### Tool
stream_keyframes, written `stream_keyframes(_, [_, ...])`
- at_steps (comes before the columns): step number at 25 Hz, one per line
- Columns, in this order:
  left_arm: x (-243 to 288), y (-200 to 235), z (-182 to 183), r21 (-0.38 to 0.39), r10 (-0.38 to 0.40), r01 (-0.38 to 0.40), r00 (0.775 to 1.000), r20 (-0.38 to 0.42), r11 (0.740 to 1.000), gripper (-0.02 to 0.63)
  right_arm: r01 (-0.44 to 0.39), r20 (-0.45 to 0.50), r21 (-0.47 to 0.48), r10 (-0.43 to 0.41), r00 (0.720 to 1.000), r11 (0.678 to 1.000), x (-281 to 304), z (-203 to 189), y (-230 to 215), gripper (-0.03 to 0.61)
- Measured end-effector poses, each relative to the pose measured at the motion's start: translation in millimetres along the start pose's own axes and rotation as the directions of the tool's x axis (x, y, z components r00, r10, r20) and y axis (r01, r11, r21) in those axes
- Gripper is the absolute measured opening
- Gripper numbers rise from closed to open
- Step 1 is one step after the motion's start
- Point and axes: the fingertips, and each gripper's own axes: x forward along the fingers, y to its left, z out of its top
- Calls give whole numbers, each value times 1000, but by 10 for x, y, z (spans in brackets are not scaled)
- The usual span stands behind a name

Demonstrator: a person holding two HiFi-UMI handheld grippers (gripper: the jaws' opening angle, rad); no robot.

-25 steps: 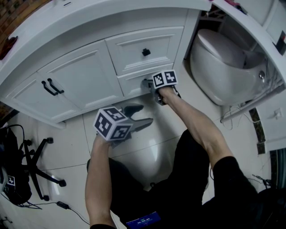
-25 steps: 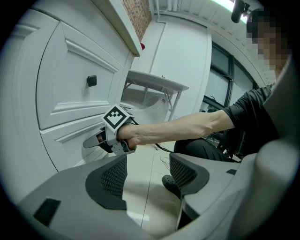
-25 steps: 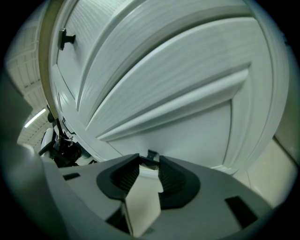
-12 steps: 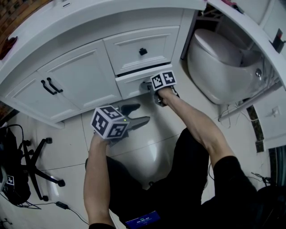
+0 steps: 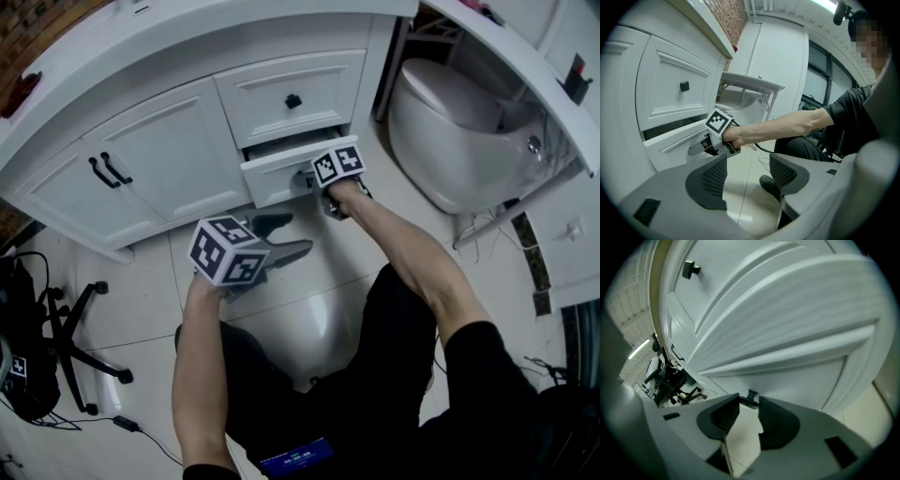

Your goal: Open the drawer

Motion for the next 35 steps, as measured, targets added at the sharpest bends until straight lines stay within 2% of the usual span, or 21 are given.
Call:
stream_keyframes(14, [-110, -270, -54, 18, 37, -36, 999, -10, 999, 287, 17, -71, -64, -21, 997, 998, -148, -286, 111, 147])
stream_keyframes(35, [-115, -723, -52, 53, 40, -39, 999, -13, 998, 287, 31, -152, -126, -51, 987, 992, -360, -688, 271, 144])
